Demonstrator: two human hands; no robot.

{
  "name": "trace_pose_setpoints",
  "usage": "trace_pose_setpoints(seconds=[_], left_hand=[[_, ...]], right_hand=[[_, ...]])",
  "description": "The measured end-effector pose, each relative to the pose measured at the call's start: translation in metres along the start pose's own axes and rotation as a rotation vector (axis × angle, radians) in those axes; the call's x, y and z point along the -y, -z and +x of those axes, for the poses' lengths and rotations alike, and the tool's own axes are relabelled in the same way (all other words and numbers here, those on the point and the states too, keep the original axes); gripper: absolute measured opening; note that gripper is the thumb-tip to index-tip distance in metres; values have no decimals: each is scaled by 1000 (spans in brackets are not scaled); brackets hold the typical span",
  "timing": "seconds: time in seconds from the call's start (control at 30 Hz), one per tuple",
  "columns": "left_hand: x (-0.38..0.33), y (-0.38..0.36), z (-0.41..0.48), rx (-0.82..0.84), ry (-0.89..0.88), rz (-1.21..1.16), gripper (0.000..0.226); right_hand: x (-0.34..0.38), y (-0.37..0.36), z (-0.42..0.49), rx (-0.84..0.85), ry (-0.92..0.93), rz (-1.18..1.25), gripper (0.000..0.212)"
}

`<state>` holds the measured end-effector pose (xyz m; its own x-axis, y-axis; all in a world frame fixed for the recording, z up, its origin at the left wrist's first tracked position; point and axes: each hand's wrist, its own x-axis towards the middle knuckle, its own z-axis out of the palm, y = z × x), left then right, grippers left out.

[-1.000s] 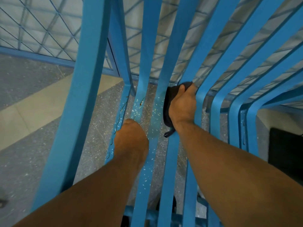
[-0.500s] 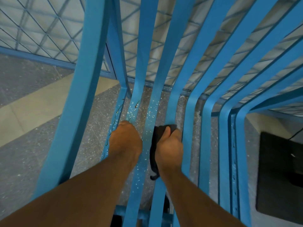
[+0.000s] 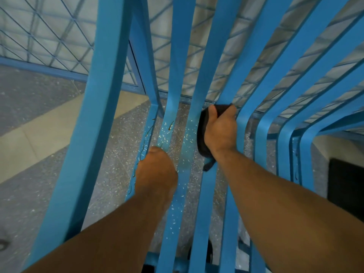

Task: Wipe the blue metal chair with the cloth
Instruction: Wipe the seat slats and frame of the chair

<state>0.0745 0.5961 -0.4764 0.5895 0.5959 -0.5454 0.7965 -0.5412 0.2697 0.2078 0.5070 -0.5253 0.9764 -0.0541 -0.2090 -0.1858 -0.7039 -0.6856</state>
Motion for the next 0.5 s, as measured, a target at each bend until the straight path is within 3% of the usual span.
trace_pose_setpoints(seconds=[0.2, 0.37, 0.5], left_hand=[[1, -2, 2, 2, -15, 8, 19], [0, -1, 0, 2, 6, 3, 15], [1, 0, 2, 10, -6, 38, 18]], right_hand=[[5, -1, 10, -131, 152, 106, 61], [8, 5, -1, 33, -48, 57, 45], [-4, 4, -30, 130, -227, 6, 48]])
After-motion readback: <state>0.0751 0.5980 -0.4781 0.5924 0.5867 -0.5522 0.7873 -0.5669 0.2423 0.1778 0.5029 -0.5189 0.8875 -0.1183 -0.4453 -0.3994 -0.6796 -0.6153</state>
